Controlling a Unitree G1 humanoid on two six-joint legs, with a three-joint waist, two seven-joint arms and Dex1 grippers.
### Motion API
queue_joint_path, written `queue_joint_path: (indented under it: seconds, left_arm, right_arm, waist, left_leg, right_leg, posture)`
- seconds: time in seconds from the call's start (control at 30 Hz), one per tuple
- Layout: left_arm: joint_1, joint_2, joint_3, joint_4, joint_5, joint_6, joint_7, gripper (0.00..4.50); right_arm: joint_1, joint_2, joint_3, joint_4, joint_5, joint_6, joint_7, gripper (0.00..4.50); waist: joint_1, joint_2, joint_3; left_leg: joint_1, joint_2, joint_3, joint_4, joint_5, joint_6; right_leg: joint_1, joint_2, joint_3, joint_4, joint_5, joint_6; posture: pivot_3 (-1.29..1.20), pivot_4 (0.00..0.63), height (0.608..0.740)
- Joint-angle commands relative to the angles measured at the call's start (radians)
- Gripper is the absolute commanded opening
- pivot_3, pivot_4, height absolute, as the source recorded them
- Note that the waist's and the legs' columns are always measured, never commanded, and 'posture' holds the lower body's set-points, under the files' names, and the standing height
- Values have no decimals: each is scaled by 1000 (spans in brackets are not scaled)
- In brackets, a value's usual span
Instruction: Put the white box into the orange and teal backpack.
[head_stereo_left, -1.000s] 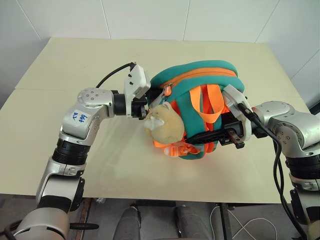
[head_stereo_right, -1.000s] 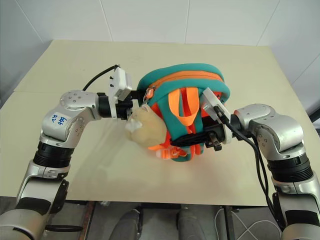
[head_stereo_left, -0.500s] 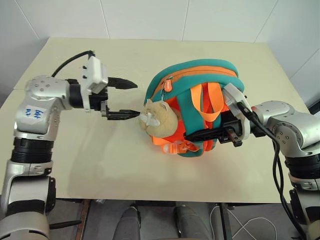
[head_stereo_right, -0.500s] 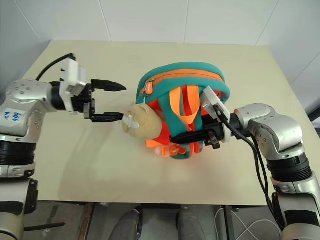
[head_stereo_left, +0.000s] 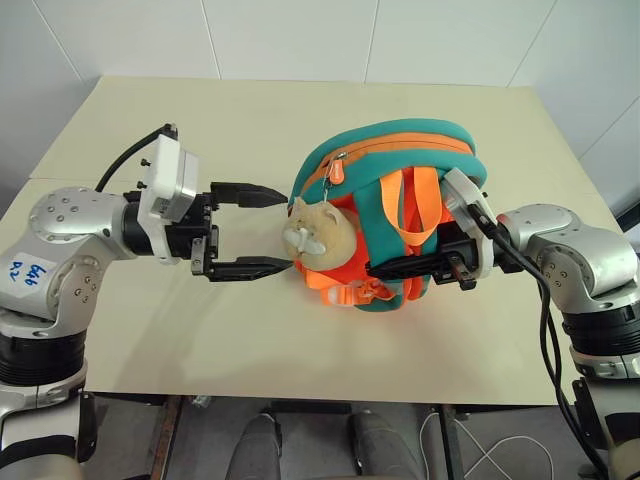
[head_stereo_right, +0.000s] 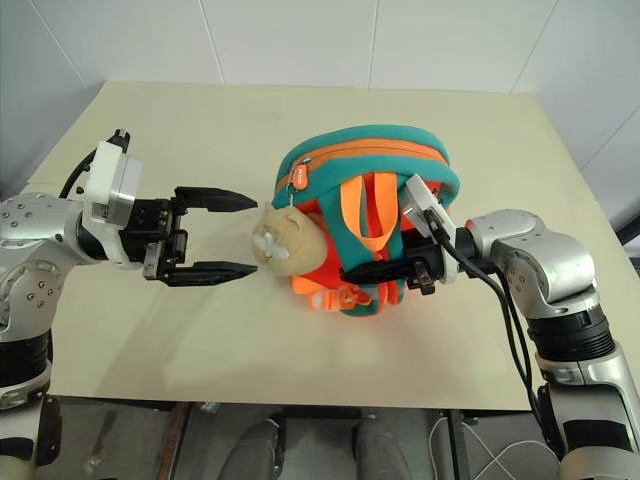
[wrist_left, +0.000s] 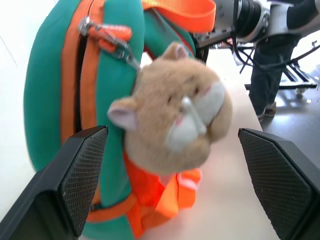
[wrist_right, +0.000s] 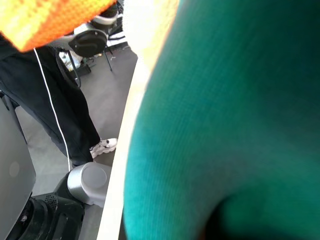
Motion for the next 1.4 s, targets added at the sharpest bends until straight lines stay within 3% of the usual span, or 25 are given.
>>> queue_joint_path:
  seconds: [0.03, 0.27, 0.37, 0.53, 0.67, 0.87, 0.97, 1.03, 1.17, 1.4]
  left_arm:
    - [26, -38, -64, -52, 25, -19, 45, 4468]
    - [25, -119, -104, -50, 24, -33, 102, 4468]
    - [16, -130, -94, -40, 32, -54, 120, 3845]
    - [-13, -114, -57, -15, 25, -77, 121, 2387]
    - [-49, -31, 11, 33, -5, -44, 83, 1341]
    - [-61, 106, 89, 122, -26, -19, 12, 1341]
    - [-5, 204, 89, 214, 48, -76, -61, 1341]
    - [15, 219, 76, 285, 93, -129, -72, 1341]
    - [48, 175, 0, 411, 201, -251, -59, 1341]
    - [25, -35, -165, 642, 384, -468, 2, 1341]
  right_arm:
    - [-15, 4, 3, -8, -5, -9, 12, 0]
    - [-17, 11, -2, -15, -5, -7, 3, 0]
    - [-13, 12, -5, -19, -4, -6, -2, 0]
    - [-10, 14, -8, -21, -4, -8, -10, 0]
    - [-3, 12, -13, -25, -2, -11, -15, 0]
    - [14, 11, -23, -40, 3, -14, -33, 0]
    - [31, 11, -34, -57, 9, -12, -52, 0]
    - [42, 11, -41, -68, 12, -11, -64, 0]
    - [66, 14, -54, -94, 25, -7, -96, 0]
    - [106, 31, -70, -131, 49, 5, -153, 0]
  waist:
    - [0, 0, 0]
    - [-1, 0, 0]
    - [0, 0, 0]
    - [-1, 0, 0]
    - [-3, 0, 0]
    - [-3, 0, 0]
    - [-5, 0, 0]
    - [-5, 0, 0]
    - [-1, 0, 0]
    - [3, 0, 0]
  left_leg:
    - [0, 0, 0, 0, 0, 0]
    - [1, 0, 0, 0, 0, 0]
    - [1, 0, 0, 0, 0, 0]
    - [1, 0, 0, 0, 0, 0]
    - [1, 0, 0, -1, 0, 0]
    - [0, 0, 0, -2, 0, 0]
    - [1, 0, 0, -3, 0, 0]
    - [1, 0, 0, -4, 0, 0]
    - [2, 0, 1, -4, 0, 0]
    - [1, 0, 0, -4, 0, 0]
  right_leg:
    - [1, 0, 0, 0, 0, 0]
    - [0, 0, 0, 0, 0, 0]
    - [0, 0, 0, 0, 0, 0]
    - [0, 0, 0, 0, 0, 0]
    - [0, 0, 0, 0, 0, 0]
    - [0, 0, 0, -2, 0, 0]
    - [-1, 0, 0, -2, 0, 0]
    - [-1, 0, 0, -2, -1, -1]
    - [-1, 0, 0, -1, -1, -2]
    - [0, 0, 0, -1, -1, -2]
  posture:
    - [0, 150, 740]
    - [0, 150, 740]
    - [0, 150, 740]
    - [0, 150, 740]
    - [0, 150, 740]
    - [0, 150, 740]
    - [0, 150, 740]
    - [0, 150, 740]
    - [0, 150, 740]
    - [0, 150, 740]
